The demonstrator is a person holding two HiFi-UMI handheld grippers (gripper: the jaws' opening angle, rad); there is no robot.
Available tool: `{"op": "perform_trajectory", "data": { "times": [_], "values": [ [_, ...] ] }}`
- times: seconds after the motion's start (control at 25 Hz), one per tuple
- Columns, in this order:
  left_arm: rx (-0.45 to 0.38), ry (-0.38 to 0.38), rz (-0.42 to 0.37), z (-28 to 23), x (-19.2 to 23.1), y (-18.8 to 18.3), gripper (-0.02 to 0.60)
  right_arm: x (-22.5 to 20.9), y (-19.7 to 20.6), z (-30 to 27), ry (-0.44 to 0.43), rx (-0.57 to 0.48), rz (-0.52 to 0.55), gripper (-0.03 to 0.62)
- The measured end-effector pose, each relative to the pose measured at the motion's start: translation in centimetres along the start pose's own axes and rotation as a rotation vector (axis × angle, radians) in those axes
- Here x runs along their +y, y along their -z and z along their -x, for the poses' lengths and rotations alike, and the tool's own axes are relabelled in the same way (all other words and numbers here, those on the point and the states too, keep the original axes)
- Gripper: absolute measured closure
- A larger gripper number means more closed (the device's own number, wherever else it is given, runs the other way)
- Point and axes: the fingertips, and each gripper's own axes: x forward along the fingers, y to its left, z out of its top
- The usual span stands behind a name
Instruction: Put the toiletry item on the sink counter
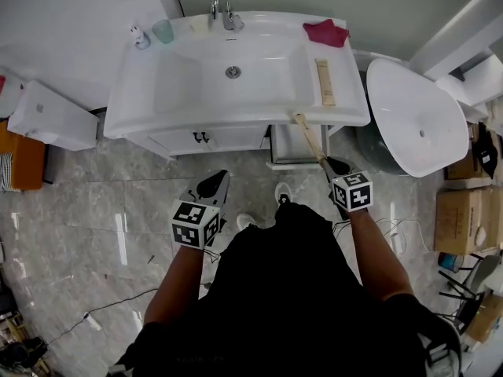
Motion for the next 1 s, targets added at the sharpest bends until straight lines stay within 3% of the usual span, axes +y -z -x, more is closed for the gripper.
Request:
{"op": "perform_trajectory", "data": {
  "times": [0.28,0.8,1.0],
  "values": [
    [-0.017,-0.043,0.015,-0.4,1.0,-0.6,0.577,0.1,3.7,-2.4,-0.042,0.164,0.256,0.582],
    [-0.023,-0.133,0.069,-4.3,-0.1,-3.1,0.577,-6.9,9.8,-10.3,-0.117,0.465,0.607,0.582],
    [-0.011,-0.183,0.083,-4.8,-0.5,-3.3,0.577,-8.4,11.5,-12.8,-0.167,0.531,0.731,0.58]
  ]
}}
